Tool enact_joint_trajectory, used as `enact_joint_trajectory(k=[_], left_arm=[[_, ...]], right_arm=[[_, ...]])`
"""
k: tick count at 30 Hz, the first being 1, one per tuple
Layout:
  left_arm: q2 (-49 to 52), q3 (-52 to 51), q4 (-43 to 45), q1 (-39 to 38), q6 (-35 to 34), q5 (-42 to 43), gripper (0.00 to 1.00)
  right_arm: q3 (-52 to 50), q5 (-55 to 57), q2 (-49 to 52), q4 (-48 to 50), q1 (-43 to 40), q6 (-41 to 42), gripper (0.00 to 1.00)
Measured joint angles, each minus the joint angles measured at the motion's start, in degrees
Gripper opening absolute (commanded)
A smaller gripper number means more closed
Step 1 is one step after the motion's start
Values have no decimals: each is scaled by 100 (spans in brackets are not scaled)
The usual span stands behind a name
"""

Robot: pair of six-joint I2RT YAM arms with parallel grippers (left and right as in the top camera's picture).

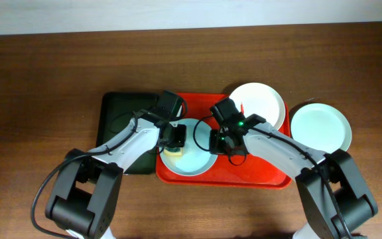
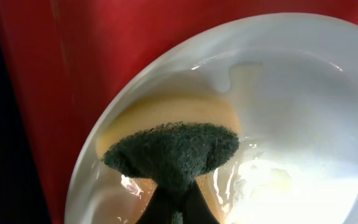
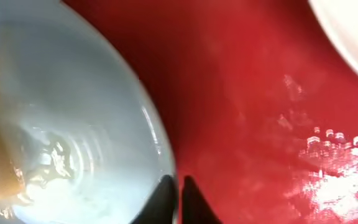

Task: Clean dirty plates on tray and stack at the side
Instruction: 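Scrub the pale green plate with the sponge in the left gripper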

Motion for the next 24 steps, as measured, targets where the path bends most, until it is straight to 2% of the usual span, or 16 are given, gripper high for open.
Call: enact_joint_trajectory(k=[15, 21, 24], left_arm=[[33, -59, 142, -11, -70, 164, 0], [98, -31, 186, 15, -131, 1263, 0], [35, 2, 133, -9, -131, 1370, 0]], right_arm=[[0, 20, 0, -7, 0, -4, 4], [0, 46, 0, -15, 0, -4, 4], [0, 46, 0, -20, 0, -9, 4]])
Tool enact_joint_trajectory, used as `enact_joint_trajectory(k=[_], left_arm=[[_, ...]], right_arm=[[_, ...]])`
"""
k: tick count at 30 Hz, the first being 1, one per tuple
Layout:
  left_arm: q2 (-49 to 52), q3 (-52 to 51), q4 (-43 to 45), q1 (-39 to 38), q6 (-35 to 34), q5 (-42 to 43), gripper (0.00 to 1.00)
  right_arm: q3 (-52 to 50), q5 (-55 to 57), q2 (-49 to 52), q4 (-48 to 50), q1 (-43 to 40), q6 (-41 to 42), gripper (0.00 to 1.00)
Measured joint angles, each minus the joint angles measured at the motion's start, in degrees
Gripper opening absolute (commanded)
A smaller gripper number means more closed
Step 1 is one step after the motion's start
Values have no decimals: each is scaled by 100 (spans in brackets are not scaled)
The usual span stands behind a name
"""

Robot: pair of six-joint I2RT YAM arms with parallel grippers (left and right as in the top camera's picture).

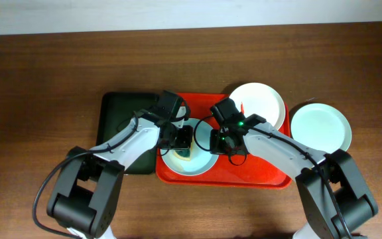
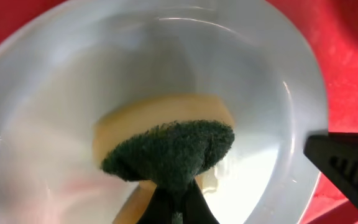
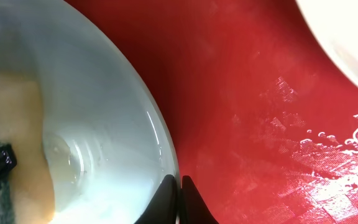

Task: Clean dirty plates on tray and stack at the side
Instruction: 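Scrub the pale green plate with the sponge in the left gripper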

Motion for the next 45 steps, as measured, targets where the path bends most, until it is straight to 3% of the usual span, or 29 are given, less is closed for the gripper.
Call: enact_joint_trajectory(k=[6, 12, 19, 24, 28, 36, 45], left_arm=[[-737, 42, -330, -31, -2, -970, 0], [-223, 42, -28, -31, -20, -1561, 0], [212, 136, 317, -13, -35, -1335, 0], [435, 160, 1093, 4, 13, -31, 0], [479, 260, 1023, 2, 142, 533, 0], [-433, 330, -236, -35, 245, -688, 0], [57, 116, -170, -35, -201, -1073, 0]], right_arm=[[0, 0, 0, -7, 0, 2, 4], [0, 0, 0, -11, 0, 2, 4], [0, 17, 0, -31, 0, 7, 4], [0, 44, -4, -42, 7, 7, 4], [0, 68, -4, -39, 22, 4, 4], [0, 87, -4, -37, 31, 2, 4], [0, 87, -4, -35, 31, 2, 4]])
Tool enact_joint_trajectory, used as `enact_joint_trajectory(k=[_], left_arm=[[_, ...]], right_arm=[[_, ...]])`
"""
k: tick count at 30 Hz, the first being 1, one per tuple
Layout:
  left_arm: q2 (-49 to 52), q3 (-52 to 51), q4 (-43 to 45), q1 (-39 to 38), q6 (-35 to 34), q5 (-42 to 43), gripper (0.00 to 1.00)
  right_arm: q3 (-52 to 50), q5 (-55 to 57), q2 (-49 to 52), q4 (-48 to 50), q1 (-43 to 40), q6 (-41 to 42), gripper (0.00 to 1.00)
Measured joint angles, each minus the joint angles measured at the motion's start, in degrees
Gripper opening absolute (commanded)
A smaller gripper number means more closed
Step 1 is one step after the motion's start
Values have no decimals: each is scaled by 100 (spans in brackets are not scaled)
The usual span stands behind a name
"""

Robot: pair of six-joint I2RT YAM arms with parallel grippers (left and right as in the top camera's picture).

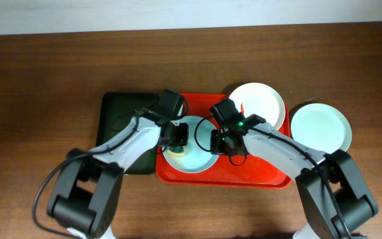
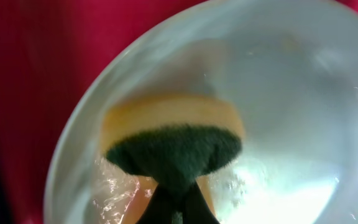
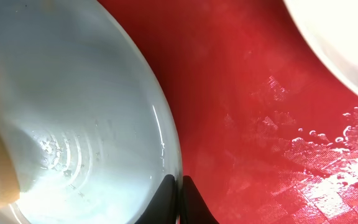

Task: Clean dirty plates on tray and stack at the side
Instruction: 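Scrub the pale green plate with the sponge in the left gripper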

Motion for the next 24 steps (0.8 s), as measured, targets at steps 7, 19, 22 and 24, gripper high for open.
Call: enact_joint_trajectory(k=[7, 19, 22, 24], left_arm=[[184, 22, 225, 24, -122, 863, 0], [-98, 452, -726, -66, 55, 800, 0], [-138, 466, -892, -66, 55, -48, 0], [-138, 409, -595, -66, 55, -363, 0]], right_arm=[[0, 20, 0, -2, 0, -2, 4], [0, 17, 0, 4, 0, -4, 4], [0, 17, 0, 4, 0, -2, 4], [0, 17, 0, 4, 0, -2, 4]])
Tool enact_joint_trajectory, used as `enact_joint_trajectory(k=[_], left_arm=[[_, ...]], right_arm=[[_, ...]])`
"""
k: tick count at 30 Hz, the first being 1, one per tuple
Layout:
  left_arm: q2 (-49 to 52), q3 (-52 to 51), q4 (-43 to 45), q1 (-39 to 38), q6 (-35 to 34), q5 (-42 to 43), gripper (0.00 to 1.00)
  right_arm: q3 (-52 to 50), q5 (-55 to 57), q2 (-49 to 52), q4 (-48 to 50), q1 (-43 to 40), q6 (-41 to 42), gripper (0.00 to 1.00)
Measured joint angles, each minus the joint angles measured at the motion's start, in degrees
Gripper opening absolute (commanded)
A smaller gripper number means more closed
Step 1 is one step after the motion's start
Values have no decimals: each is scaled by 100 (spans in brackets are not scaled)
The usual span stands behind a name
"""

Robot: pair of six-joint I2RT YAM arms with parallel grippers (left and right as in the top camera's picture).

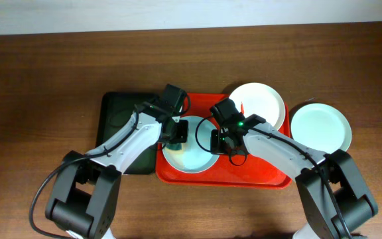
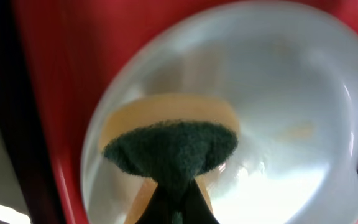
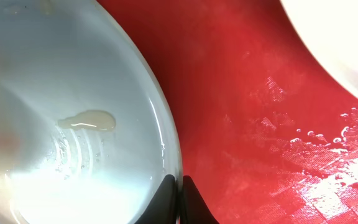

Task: Clean dirty plates on tray and stack at the side
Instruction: 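Scrub the pale green plate with the sponge in the left gripper, then return the sponge to the black tray and release it with the left gripper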

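A pale blue plate (image 1: pixel 192 154) lies on the red tray (image 1: pixel 257 174). My left gripper (image 2: pixel 174 208) is shut on a yellow sponge with a dark green scouring face (image 2: pixel 169 146), pressed on the plate's left part (image 2: pixel 278 87). My right gripper (image 3: pixel 178 198) is shut on the plate's right rim (image 3: pixel 166 140). A cream smear (image 3: pixel 86 119) sits on the plate's wet surface. A white plate (image 1: pixel 258 103) rests on the tray's back right corner.
A dark green tray (image 1: pixel 115 129) lies left of the red one, under my left arm. A pale plate (image 1: pixel 321 127) sits on the wooden table (image 1: pixel 45 79) right of the red tray.
The sponge has shifted toward the plate's upper left edge, off the part seen from the right wrist, leaving a cream smear uncovered there. My right gripper keeps its hold on the rim.
Throughout, my right gripper held the plate's right rim. The sponge in my left gripper was at the plate's left side, then at its middle, then left again, and now at the upper left edge.
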Motion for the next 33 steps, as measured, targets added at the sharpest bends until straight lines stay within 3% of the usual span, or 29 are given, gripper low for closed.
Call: enact_joint_trajectory(k=[9, 16, 18, 22, 24, 27, 33], left_arm=[[-107, -914, 1327, 0, -2, -197, 0], [-188, -1027, 1510, 61, 0, 1143, 0], [-605, -1029, 1436, 129, 0, 1309, 0], [-2031, -964, 787, 745, -2, 852, 0], [-2557, -901, 223, 1119, 0, 319, 0], [-2573, -885, -557, 1475, 0, -280, 0], [-1759, -1255, -411, 1685, 4, -826, 0]], right_arm=[[0, 0, 0, 20, 2, 0, 4], [0, 0, 0, 20, 2, 0, 4], [0, -2, 0, 20, 2, -2, 4], [-2, -2, 0, 31, 2, 2, 4], [-4, -2, 0, 37, 2, -2, 15], [-4, -63, 2, 72, 22, -11, 34], [-7, -92, 2, 105, 44, -83, 35]])
